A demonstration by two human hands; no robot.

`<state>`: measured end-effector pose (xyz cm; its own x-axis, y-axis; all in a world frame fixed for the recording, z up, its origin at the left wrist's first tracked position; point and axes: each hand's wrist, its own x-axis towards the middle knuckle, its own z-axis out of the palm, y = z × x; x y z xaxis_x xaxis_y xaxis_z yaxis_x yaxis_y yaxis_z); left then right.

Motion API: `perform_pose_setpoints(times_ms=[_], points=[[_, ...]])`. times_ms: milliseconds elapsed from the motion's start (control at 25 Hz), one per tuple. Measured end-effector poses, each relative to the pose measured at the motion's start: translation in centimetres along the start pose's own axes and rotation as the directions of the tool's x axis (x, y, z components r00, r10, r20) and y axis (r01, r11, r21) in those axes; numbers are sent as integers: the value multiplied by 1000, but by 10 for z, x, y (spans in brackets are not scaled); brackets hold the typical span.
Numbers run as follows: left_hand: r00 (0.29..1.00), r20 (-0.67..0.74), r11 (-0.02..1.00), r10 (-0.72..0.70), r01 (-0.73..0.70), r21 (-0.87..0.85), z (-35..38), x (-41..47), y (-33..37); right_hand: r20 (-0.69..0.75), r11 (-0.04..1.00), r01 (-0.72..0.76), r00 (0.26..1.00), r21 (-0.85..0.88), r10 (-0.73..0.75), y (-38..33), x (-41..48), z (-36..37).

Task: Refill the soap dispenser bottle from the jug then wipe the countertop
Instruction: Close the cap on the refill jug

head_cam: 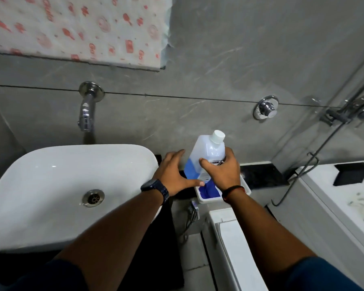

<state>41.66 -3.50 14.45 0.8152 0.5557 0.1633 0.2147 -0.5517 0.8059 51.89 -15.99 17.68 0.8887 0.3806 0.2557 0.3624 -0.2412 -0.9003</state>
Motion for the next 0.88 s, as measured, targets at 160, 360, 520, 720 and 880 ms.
perform_pose_setpoints(times_ms=[160,360,520,720,880], points=[[1000,-9,985,28,-26,172,80,62,-14,-16,992,-69,998,-102,67,81,68,-38],[999,52,948,8,-24,318,172,153,-62,-4,965,-161,986,-205,164,194,171,-54],[989,131,909,-71,10,418,221,187,-101,23,952,-175,982,-252,187,271,221,-46],[977,156,825,-147,33,565,267,195,-152,26,949,-210,975,-237,222,351,241,-28],[971,144,760,-188,51,648,284,190,-182,30,951,-215,974,-221,227,385,236,-18]])
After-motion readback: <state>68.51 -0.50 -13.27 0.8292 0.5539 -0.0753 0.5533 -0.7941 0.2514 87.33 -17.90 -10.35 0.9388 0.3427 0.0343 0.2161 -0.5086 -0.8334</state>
